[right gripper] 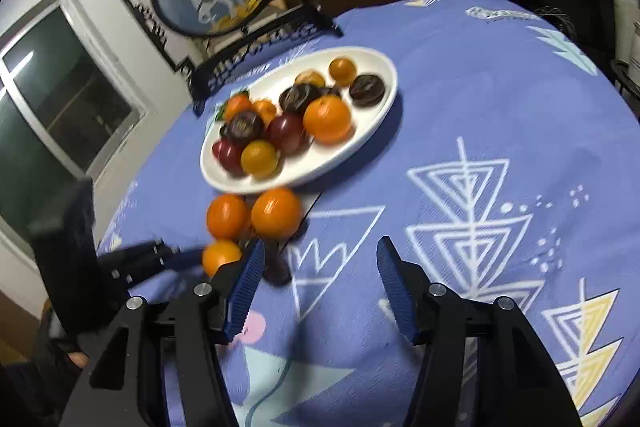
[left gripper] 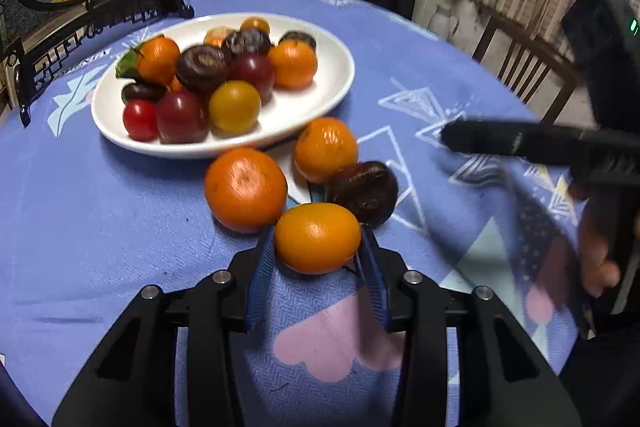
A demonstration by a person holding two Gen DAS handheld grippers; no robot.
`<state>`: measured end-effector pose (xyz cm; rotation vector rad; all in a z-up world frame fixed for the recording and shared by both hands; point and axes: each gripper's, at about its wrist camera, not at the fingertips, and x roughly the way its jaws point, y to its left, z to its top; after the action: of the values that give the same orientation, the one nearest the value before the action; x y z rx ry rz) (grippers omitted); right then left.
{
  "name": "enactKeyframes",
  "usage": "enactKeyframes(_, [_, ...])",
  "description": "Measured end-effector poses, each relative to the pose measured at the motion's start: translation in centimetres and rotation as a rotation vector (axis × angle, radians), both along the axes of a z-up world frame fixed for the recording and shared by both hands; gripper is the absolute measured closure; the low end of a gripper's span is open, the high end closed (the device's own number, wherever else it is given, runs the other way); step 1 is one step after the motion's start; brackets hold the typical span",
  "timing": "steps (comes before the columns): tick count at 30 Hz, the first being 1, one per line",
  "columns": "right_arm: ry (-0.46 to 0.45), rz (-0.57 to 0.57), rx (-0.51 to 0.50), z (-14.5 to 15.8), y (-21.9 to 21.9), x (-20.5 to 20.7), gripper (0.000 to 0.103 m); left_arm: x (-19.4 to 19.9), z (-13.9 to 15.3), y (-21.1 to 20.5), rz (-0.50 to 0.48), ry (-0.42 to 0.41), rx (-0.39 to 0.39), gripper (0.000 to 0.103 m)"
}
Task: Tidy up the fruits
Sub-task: 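Grasp a tangerine with the left gripper while the right gripper grasps a dark plum, then lower both fruits onto the white plate and open both grippers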
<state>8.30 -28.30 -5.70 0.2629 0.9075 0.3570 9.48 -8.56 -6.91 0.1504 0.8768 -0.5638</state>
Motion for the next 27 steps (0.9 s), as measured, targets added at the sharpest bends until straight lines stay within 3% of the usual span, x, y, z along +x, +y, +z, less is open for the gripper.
enactKeyframes(4, [0.017,0.084,-0.039,-0.6,2.0,-0.1,0.044,-1.4,1.6,1.7,0.011,-0.035,-0.052,0.062])
enactKeyframes(11, [-0.006,0.143,-0.184,-1.9,6.1,1.3,0.044,-2.5,2.3,4.8,0.061,-0.037,-0.068,0.062])
enactKeyframes(12, [0.000,0.147,-0.185,-2.2,6.5,1.7,0.054,-2.5,2.2,5.1,0.068,-0.033,-0.070,0.062])
enactKeyframes(13, [0.013,0.173,-0.153,-2.5,6.8,1.9,0.076,-2.4,2.1,5.5,0.078,-0.027,-0.075,0.062])
enactKeyframes(14, [0.030,0.202,-0.118,-2.7,7.0,2.0,0.080,-2.4,2.1,5.7,0.084,-0.024,-0.079,0.062])
enactKeyframes(17, [-0.005,0.207,-0.136,-2.2,7.3,1.2,0.081,-2.5,2.1,6.3,0.092,-0.023,-0.086,0.062])
enactKeyframes(23, [-0.031,0.161,0.020,1.1,3.8,0.4,0.081,-1.8,3.5,6.2,0.081,-0.060,-0.098,0.062])
enactKeyframes(27, [-0.072,0.101,0.042,4.0,1.6,2.1,0.081,0.9,5.8,5.6,0.078,-0.104,-0.107,0.062])
